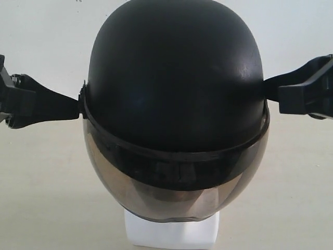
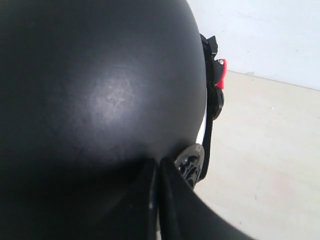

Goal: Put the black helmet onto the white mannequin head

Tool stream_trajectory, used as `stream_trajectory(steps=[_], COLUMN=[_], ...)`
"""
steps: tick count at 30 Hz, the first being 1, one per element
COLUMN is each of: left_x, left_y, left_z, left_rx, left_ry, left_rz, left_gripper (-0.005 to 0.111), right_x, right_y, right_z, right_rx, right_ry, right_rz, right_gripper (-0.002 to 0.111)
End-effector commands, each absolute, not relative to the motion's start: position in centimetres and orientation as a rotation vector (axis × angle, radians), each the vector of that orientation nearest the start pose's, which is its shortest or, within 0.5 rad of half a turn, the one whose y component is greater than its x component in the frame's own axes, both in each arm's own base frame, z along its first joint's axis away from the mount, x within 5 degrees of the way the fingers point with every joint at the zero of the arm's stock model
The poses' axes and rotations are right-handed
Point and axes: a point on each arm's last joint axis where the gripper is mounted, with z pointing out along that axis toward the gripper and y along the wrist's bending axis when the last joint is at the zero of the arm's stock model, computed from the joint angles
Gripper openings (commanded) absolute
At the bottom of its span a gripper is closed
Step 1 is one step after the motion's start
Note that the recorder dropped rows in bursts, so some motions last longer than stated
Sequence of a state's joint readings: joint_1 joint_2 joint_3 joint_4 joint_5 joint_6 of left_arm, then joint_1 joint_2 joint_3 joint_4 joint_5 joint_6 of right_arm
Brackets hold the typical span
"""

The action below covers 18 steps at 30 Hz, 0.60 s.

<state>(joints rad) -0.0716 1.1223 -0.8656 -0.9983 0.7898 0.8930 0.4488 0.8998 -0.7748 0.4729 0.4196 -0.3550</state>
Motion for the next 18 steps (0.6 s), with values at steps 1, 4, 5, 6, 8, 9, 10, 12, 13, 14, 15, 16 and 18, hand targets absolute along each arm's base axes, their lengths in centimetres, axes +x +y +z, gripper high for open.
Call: stream_trajectory(steps=[1,4,5,6,8,9,10,12,13,14,15,16,18], left_x=[21.2,21.2,21.1,21.1,21.0,20.9,20.8,20.6,20.5,20.4,20.2,20.0,19.6], left_y=[-7.3,-7.3,-7.3,-7.3,-7.2,-7.1,-7.0,-6.8,-6.6,-6.5,-6.3,-6.2,-5.8], left_z=[32.9,32.9,33.0,32.9,33.0,33.0,33.0,33.2,33.3,33.5,33.6,33.7,33.8], left_rx=[0.493,0.497,0.497,0.500,0.516,0.527,0.537,0.530,0.523,0.516,0.503,0.499,0.505], left_ry=[2.121,2.123,2.121,2.122,2.123,2.123,2.122,2.119,2.119,2.119,2.121,2.123,2.135], left_rz=[-0.751,-0.755,-0.754,-0.750,-0.724,-0.700,-0.682,-0.650,-0.626,-0.603,-0.585,-0.557,-0.503], left_gripper=[0.004,0.004,0.004,0.004,0.004,0.004,0.004,0.004,0.004,0.004,0.004,0.004,0.004], right_x=[16.2,16.2,16.2,16.2,16.2,16.2,16.2,16.2,16.1,16.1,16.2,16.2,16.0], right_y=[9.7,9.7,9.7,9.7,9.7,9.7,9.7,9.7,9.7,9.7,9.7,9.6,9.5], right_z=[34.7,34.7,34.7,34.7,34.7,34.7,34.7,34.6,34.6,34.6,34.6,34.5,34.6], right_rx=[-0.481,-0.483,-0.483,-0.483,-0.484,-0.485,-0.488,-0.492,-0.495,-0.501,-0.507,-0.516,-0.521], right_ry=[1.943,1.943,1.943,1.943,1.945,1.947,1.950,1.956,1.957,1.958,1.957,1.957,1.952], right_rz=[0.529,0.527,0.527,0.527,0.527,0.528,0.528,0.530,0.529,0.522,0.513,0.503,0.494], right_gripper=[0.000,0.000,0.000,0.000,0.000,0.000,0.000,0.000,0.000,0.000,0.000,0.000,0.000])
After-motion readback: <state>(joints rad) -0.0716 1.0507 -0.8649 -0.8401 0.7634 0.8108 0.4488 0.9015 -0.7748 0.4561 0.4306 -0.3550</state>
